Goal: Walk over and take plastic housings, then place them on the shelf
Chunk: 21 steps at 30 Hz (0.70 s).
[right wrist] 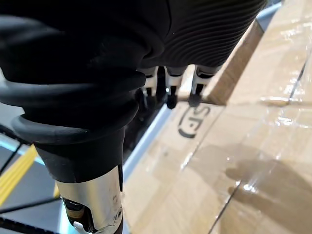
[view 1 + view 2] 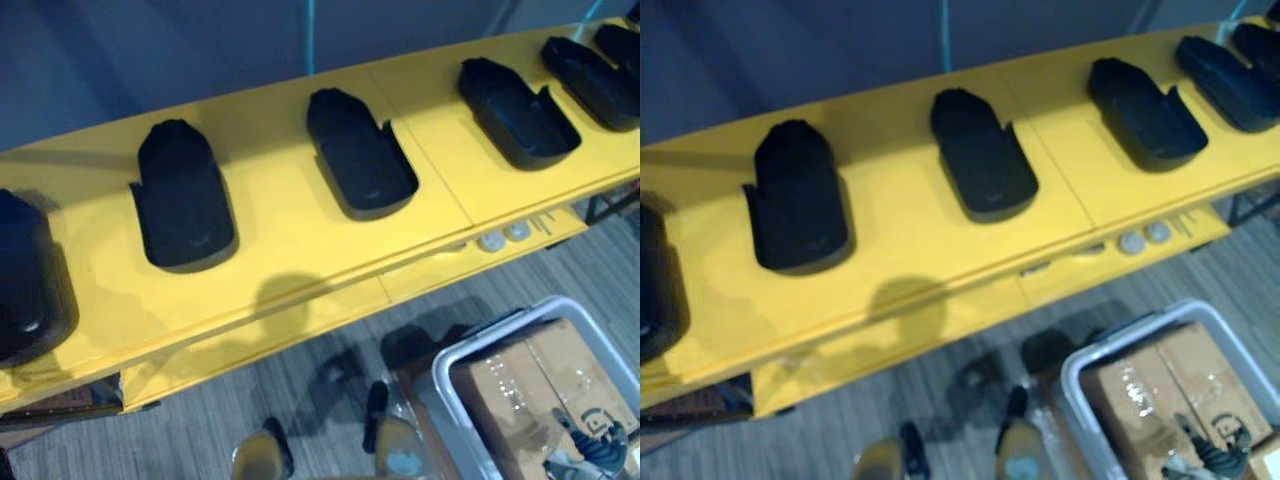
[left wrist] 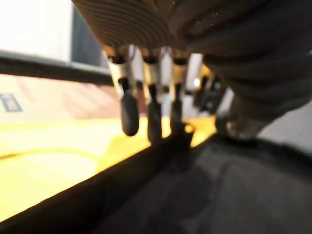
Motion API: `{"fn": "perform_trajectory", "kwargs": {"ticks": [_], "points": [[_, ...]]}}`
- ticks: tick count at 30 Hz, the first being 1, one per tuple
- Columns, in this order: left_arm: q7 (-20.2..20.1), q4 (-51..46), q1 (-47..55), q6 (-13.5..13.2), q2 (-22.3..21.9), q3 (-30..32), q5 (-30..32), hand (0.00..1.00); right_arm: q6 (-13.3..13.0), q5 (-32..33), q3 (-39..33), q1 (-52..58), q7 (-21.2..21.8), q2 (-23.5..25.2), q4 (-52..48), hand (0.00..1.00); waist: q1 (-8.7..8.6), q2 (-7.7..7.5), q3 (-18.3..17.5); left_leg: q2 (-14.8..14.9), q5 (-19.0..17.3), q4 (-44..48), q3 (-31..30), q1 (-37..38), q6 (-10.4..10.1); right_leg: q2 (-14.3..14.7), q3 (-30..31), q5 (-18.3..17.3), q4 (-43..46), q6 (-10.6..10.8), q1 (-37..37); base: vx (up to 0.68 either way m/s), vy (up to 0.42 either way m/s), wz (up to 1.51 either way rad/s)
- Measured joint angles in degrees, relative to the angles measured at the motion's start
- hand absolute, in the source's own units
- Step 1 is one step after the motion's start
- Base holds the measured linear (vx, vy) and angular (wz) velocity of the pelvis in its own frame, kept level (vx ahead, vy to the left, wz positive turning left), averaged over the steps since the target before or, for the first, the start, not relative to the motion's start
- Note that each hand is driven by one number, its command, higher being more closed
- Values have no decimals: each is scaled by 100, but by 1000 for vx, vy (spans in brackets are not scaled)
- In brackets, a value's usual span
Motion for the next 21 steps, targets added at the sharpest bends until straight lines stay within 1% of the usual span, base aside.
{"fn": "perform_trajectory", "kwargs": {"ticks": [1, 3, 4, 7, 9, 10, 12, 13, 14, 15, 16, 17, 18, 19, 20, 21], "points": [[34, 14, -16, 25, 0, 9, 0, 0, 0, 5, 0, 0, 14, 0, 0, 0, 1, 0, 0, 5, 0, 29, 3, -3, 1, 2, 0, 0, 1, 0, 1, 0, 0, 0], [162, 27, -65, 179, 0, 54, -1, 0, 0, 61, 1, -3, 88, -2, -40, 0, 5, 6, 4, 30, -1, 63, 15, -15, 0, 19, -3, 0, 1, 0, 2, 0, 0, 0], [217, 27, -64, 192, 0, 55, -2, 0, 0, 68, 1, -2, 88, -2, -66, 0, 5, 9, 5, 37, -1, 66, 15, -15, 0, 24, -3, 0, 1, 0, 2, 0, 0, 0], [605, 33, -64, 250, -2, 98, -12, 0, -14, 84, 1, -3, 90, -5, -241, 0, 2, 21, 12, 118, -51, 103, 19, -19, -33, 86, -3, -10, 5, -14, 12, -12, -19, -3], [960, 20, -64, 250, -11, 125, -21, 0, -37, 84, 1, 0, 90, -10, -250, 0, 1, 25, 14, 147, -67, 133, 19, -19, -39, 104, -5, -35, 16, -48, 17, -9, -10, -2], [1303, -51, -68, 245, -52, 127, -42, 0, -76, 82, 0, 35, 88, -10, -344, 0, 7, 84, 52, 141, -83, 132, 13, -21, -43, 92, -4, -54, 53, -48, 10, -20, 2, 4], [1976, -334, -77, 167, -143, 117, -223, 0, -250, 57, 35, 172, 70, 5, -722, 0, 19, 116, 82, 118, -95, 128, 0, -4, -25, 41, -3, -83, 119, -29, 9, -11, 15, 6], [2396, -561, -93, 66, -145, 115, -237, 0, -365, 21, 115, 231, 5, 12, -967, 0, 32, 127, 88, 104, -93, 107, -1, 13, -25, 18, -5, -88, 142, -20, 10, 7, 18, 4], [2628, -683, -109, -55, -149, 112, -243, 0, -449, -40, 127, 248, -54, 27, -1095, 0, 46, 130, 89, 89, -90, 88, 0, 33, -25, 5, -5, -90, 155, -14, 13, 0, 0, 0], [3017, -1003, -180, -279, -190, 94, -269, 0, -609, -103, 131, 291, -173, 70, -1407, 0, 88, 133, 88, 33, -67, 11, 3, 104, -35, -28, 0, -102, 184, 4, 37, 0, 0, 0], [3210, -1210, -210, -405, -213, 91, -372, 0, -702, -200, 129, 311, -275, 94, -1604, 0, 112, 133, 88, 5, -48, -48, 5, 153, -34, -44, -1, -109, 188, 8, 54, 48, 24, 7], [3582, -1648, -268, -665, -325, 92, -471, 0, -892, -404, 129, 377, -492, 135, -2068, 0, 141, 140, 83, -59, 19, -202, -3, 254, -27, -89, -32, -112, 155, 11, 134, 68, 22, 11], [3870, -2140, -264, -887, -429, 93, -517, 0, -1061, -609, 127, 399, -666, 139, -2561, 0, 157, 144, 73, -129, 91, -379, -4, 403, -41, -112, -61, -109, 79, 17, 253, 70, 16, 11], [3979, -2408, -251, -983, -483, 105, -536, 0, -1136, -734, 125, 397, -767, 139, -2838, 0, 168, 154, 59, -142, 110, -449, -4, 478, -47, -111, -78, -106, 32, 23, 326, 87, 20, 10], [4173, -2980, -158, -1165, -649, 180, -591, 0, -1282, -1005, 118, 380, -988, 137, -3384, 0, 175, 182, 5, -175, 157, -586, -19, 610, -63, -108, -140, -89, -90, 47, 474, 96, 15, 10], [4320, -3670, 12, -1358, -955, 349, -588, 0, -1443, -1214, 114, 365, -1178, 129, -3916, 0, 182, 217, -139, -198, 203, -736, -29, 697, -82, -91, -194, -58, -245, 88, 580, 111, 13, 13]]}}
